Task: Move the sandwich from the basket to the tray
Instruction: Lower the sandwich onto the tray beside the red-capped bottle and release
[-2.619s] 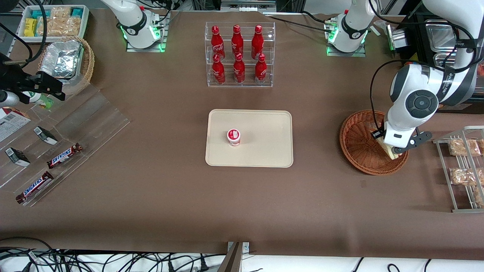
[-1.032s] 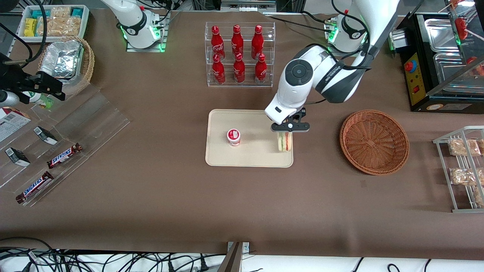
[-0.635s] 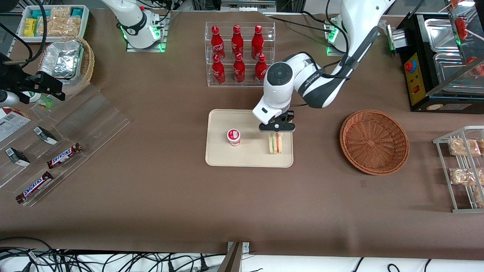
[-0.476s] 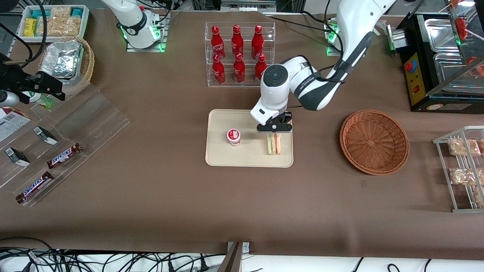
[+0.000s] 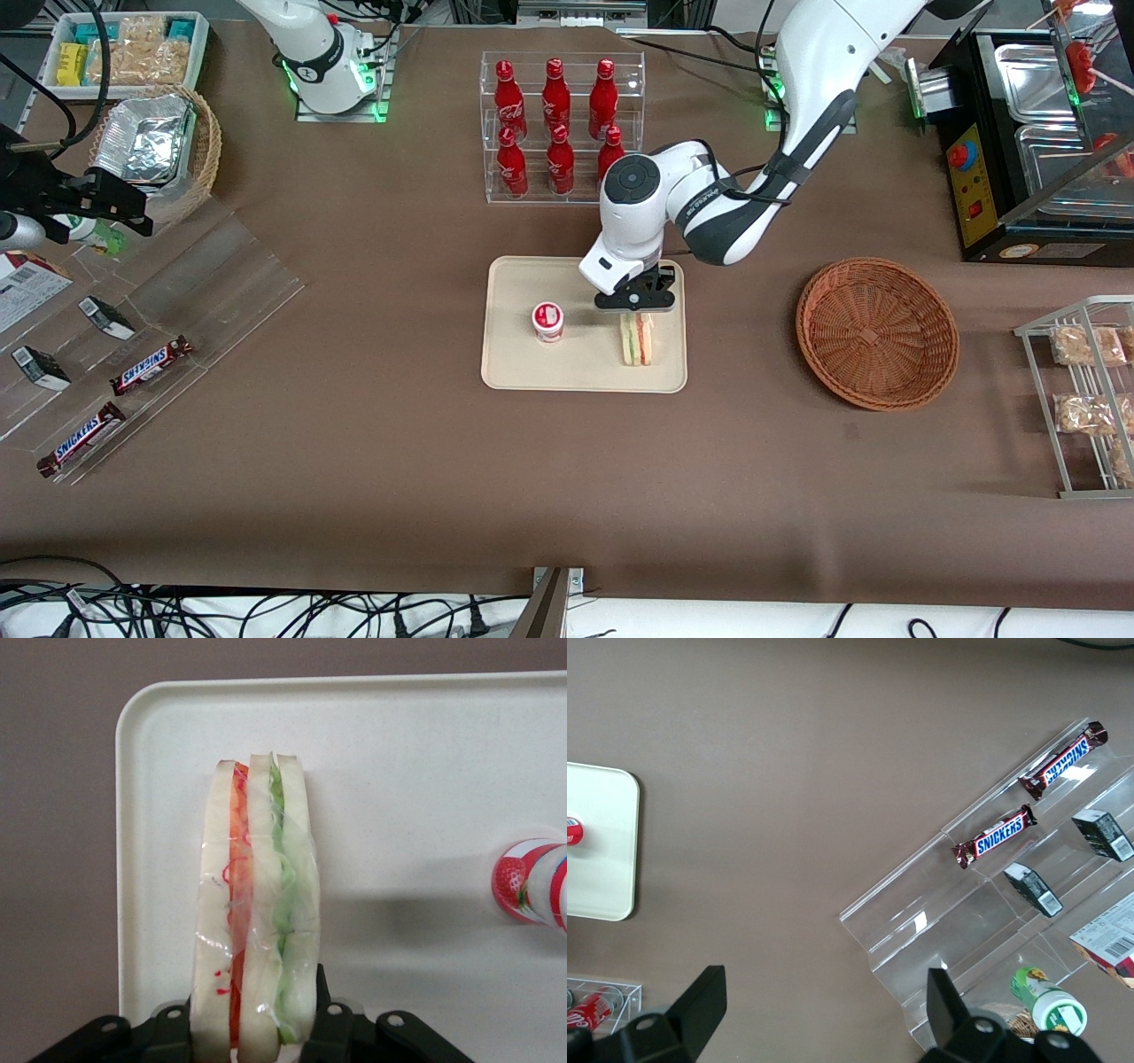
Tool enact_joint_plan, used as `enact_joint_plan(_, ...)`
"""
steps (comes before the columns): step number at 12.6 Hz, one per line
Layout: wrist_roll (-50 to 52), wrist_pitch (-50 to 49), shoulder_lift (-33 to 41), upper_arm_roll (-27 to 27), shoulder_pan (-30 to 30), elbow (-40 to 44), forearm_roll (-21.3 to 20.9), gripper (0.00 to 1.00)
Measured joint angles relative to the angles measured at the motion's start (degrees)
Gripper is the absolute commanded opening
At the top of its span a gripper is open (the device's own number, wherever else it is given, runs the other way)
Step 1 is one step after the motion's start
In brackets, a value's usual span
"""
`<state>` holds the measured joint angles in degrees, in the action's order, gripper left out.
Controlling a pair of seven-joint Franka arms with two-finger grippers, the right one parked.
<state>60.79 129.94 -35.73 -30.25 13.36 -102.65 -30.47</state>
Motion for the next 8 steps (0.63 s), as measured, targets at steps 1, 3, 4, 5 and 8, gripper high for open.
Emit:
enact_joint_plan(1, 0.07, 0.01, -0.13, 0.02, 0.14, 0.04, -0.05, 0.44)
enact_joint_plan(3, 1.15, 0.01, -0.48, 0.08, 0.27, 0.04, -1.46, 0.45)
enact_joint_plan(4, 2.10, 0.02, -0.77, 0.08, 0.30, 0.05, -2.58, 0.47)
enact_joint_plan(5, 2.78, 0.12, -1.01, 0.08, 0.33, 0.09, -3.23, 0.59)
enact_joint_plan(8, 3.03, 0.23, -1.21, 0.08, 0.35, 0.23, -3.33, 1.00)
